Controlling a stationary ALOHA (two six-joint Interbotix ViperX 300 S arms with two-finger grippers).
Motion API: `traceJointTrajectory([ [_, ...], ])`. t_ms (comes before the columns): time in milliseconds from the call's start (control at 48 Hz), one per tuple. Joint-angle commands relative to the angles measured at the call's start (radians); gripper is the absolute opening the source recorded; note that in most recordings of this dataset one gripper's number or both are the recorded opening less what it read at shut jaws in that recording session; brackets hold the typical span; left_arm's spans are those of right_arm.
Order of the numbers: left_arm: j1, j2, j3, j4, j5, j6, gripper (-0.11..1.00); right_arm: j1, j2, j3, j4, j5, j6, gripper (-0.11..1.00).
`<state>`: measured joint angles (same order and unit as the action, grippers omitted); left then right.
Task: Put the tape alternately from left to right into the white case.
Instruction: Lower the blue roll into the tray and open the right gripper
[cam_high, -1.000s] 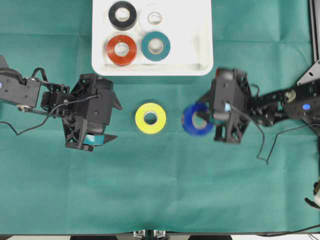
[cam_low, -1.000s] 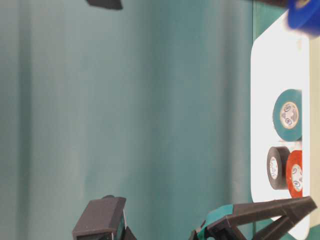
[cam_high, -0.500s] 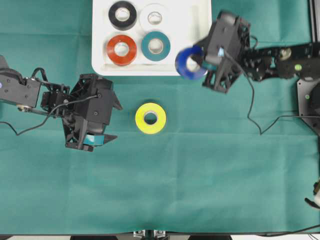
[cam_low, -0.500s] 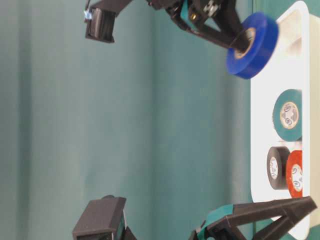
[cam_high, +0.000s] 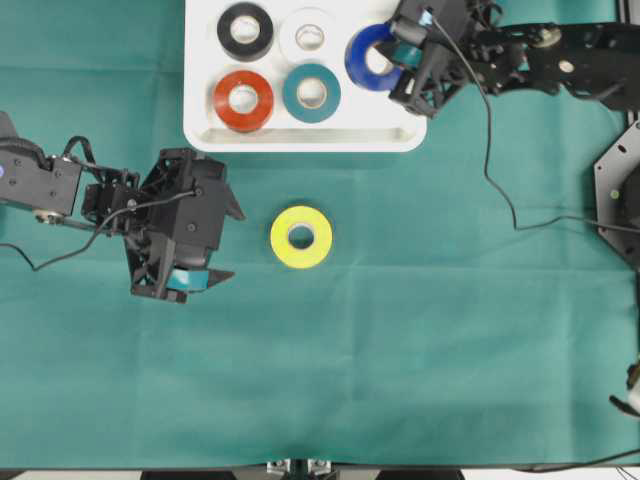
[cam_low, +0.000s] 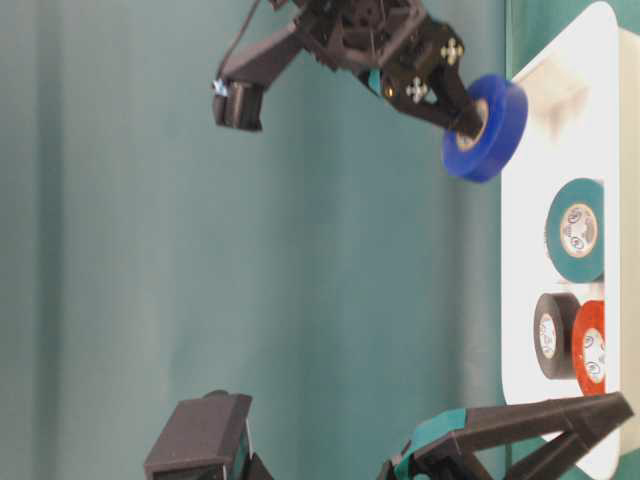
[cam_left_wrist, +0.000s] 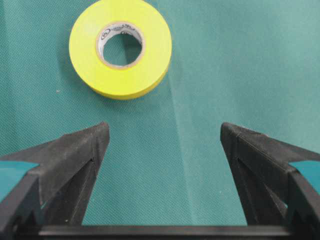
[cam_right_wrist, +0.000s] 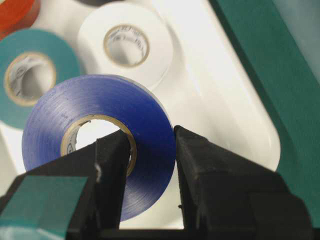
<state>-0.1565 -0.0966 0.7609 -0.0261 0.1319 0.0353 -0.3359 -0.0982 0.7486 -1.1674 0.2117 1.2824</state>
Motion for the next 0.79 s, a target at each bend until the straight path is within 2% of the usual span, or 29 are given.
traceJointTrajectory([
  [0, -0.003, -0.021, -0.018, -0.002, -0.005, -0.002, 0.67, -0.028, 0.014, -0.044, -0.011, -0.023, -0.002, 0.3],
  [354, -0.003, -0.021, -0.02, -0.003, -0.003, -0.002, 0.67, -0.106, 0.114, -0.103, -0.012, -0.034, 0.0, 0.3],
  [771, -0.003, -0.021, -0.02, -0.003, -0.003, -0.002, 0.67, -0.132, 0.17, -0.115, -0.012, -0.034, 0.003, 0.3],
])
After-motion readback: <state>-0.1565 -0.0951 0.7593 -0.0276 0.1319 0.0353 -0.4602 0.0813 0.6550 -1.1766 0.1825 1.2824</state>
